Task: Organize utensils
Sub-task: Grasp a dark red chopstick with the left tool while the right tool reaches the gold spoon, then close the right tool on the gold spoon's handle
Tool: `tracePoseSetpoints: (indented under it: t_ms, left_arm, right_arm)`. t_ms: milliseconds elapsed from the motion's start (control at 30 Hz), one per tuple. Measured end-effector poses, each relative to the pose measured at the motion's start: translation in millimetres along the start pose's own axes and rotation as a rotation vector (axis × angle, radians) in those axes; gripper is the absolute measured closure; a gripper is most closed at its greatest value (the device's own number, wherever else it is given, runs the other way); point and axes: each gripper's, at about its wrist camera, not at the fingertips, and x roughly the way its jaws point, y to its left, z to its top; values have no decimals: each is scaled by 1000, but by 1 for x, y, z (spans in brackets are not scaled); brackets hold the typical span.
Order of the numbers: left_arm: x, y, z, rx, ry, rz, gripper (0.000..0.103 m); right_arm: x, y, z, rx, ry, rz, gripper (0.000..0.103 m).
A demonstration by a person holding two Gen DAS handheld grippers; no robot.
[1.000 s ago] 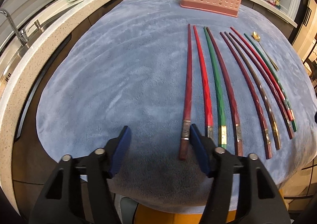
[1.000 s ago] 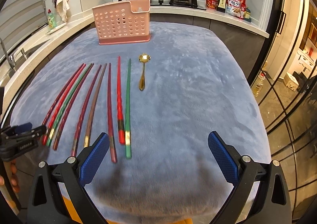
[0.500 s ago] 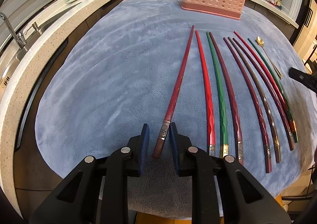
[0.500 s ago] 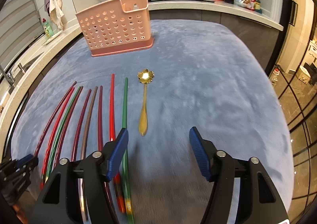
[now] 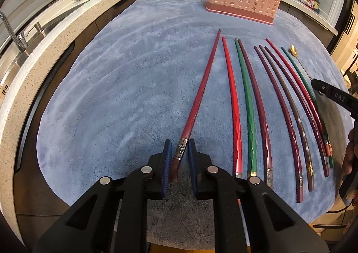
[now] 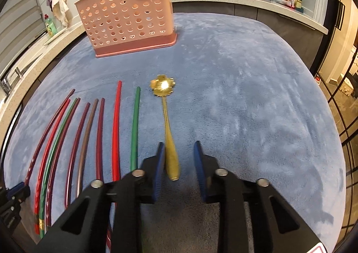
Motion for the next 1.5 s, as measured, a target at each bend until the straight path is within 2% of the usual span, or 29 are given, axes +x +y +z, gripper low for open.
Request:
tracePoseSetpoints:
  t_ms: [67, 300, 433, 467, 700, 800, 1000, 1233, 1500]
  left_arm:
    - [0, 1, 1, -3, 1, -4, 89]
    - [-9, 1, 3, -13, -12, -31, 96]
    - [-22, 0, 4, -7, -24, -14, 96]
    - [-26, 0, 5, -9, -29, -15, 96]
    - [-50, 6, 10, -25, -75, -21, 96]
    - [-54, 8, 12, -29, -83, -16, 96]
    - [-52, 6, 7, -28, -67, -12, 96]
    - [-46, 6, 6, -25, -45, -8, 96]
    - [-36, 5, 2, -25, -15, -5, 96]
  right_arm:
    - [-2, -3, -1, 11, 2, 11, 93]
    - [-26, -12, -8, 21, -19, 11, 93]
    - [-49, -14, -12, 19, -47, 14, 93]
    - [-53, -15, -12, 18, -53, 14, 102]
    - [-80, -22, -10, 16, -87, 1, 102]
    - [-76, -28, -15, 35, -64, 27, 102]
    - [-54, -31, -26, 94, 6, 86, 86]
    - [-28, -18, -33, 91, 51, 92, 85]
    - [-27, -10, -40, 51, 29, 77, 83]
